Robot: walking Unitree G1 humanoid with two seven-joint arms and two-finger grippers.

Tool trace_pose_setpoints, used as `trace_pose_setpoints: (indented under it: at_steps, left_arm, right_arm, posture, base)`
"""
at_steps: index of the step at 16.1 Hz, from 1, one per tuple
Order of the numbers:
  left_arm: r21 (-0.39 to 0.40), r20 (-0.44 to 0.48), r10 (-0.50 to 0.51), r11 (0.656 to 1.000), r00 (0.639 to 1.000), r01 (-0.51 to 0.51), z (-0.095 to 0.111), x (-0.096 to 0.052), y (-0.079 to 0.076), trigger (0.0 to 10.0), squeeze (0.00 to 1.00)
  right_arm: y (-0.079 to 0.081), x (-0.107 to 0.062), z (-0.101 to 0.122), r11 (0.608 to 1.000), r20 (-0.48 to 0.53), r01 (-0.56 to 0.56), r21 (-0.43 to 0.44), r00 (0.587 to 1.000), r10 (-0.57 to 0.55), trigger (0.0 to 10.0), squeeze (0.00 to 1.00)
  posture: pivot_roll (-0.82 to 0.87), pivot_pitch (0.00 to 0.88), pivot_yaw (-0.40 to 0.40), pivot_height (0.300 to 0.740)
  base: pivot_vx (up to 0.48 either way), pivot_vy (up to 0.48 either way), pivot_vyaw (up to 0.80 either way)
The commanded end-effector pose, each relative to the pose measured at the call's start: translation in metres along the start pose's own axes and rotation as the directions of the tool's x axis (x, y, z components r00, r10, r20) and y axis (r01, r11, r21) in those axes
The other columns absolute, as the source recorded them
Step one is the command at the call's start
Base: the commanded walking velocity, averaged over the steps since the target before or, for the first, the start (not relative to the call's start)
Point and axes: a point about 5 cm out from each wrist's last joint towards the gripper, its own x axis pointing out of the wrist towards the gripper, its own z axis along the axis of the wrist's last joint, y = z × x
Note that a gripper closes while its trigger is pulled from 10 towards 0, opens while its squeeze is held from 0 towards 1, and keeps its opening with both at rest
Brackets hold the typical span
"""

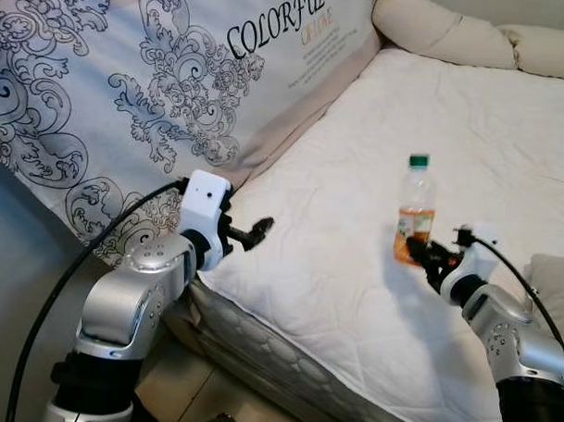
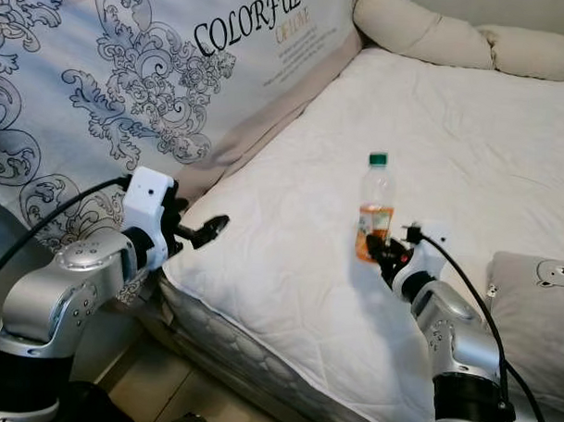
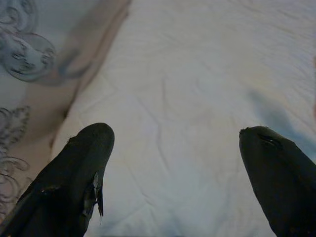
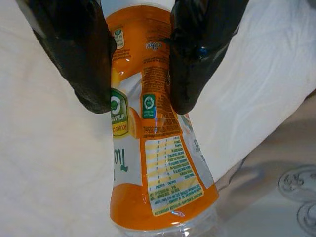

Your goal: Clean up the room

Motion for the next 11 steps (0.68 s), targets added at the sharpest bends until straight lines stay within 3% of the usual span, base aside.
trace_pose_setpoints:
  at_steps: [1, 2, 3, 4, 5, 11]
  left_arm:
    - [-0.001, 0.022, 0.037, 0.999, 0.999, -0.037, 0.004, 0.0, 0.006, 10.0, 0.0]
    - [-0.009, 0.041, 0.054, 0.999, 0.998, -0.054, 0.007, 0.0, 0.008, 10.0, 0.0]
    - [-0.008, 0.058, 0.076, 0.997, 0.995, -0.076, 0.009, 0.0, 0.011, 10.0, 0.0]
    - [-0.001, 0.076, 0.087, 0.996, 0.993, -0.087, 0.012, -0.001, 0.012, 10.0, 0.0]
    - [0.017, 0.086, 0.095, 0.995, 0.992, -0.097, 0.014, -0.002, 0.013, 10.0, 0.0]
    - [0.012, 0.109, 0.144, 0.989, 0.984, -0.147, 0.015, -0.002, 0.019, 10.0, 0.0]
  right_arm:
    - [0.0, -0.002, 0.004, 1.0, 0.028, 0.012, 0.025, 1.0, -0.013, 0.0, 0.0]
    - [0.002, -0.005, 0.008, 1.0, 0.06, 0.023, 0.012, 0.998, -0.023, 0.1, 0.0]
    - [0.006, -0.007, 0.01, 1.0, 0.079, 0.021, -0.002, 0.997, -0.02, 2.0, 0.0]
    - [0.01, -0.01, 0.011, 1.0, 0.085, 0.014, -0.009, 0.996, -0.013, 4.9, 0.0]
    - [0.014, -0.012, 0.011, 1.0, 0.086, 0.013, -0.009, 0.996, -0.012, 10.0, 0.0]
    - [0.028, -0.015, 0.007, 1.0, 0.084, 0.011, -0.002, 0.996, -0.011, 10.0, 0.0]
  posture:
    - [0.0, 0.0, 0.082, 0.74]
    - [0.01, 0.0, 0.079, 0.74]
    - [0.01, 0.0, 0.077, 0.74]
    - [0.02, 0.0, 0.07, 0.74]
    - [0.02, 0.0, 0.068, 0.74]
    - [0.02, 0.0, 0.069, 0.74]
  base:
    - [0.0, 0.0, 0.0]
    - [0.0, 0.0, 0.0]
    - [0.0, 0.0, 0.0]
    - [0.0, 0.0, 0.0]
    - [0.0, 0.0, 0.0]
    - [0.0, 0.0, 0.0]
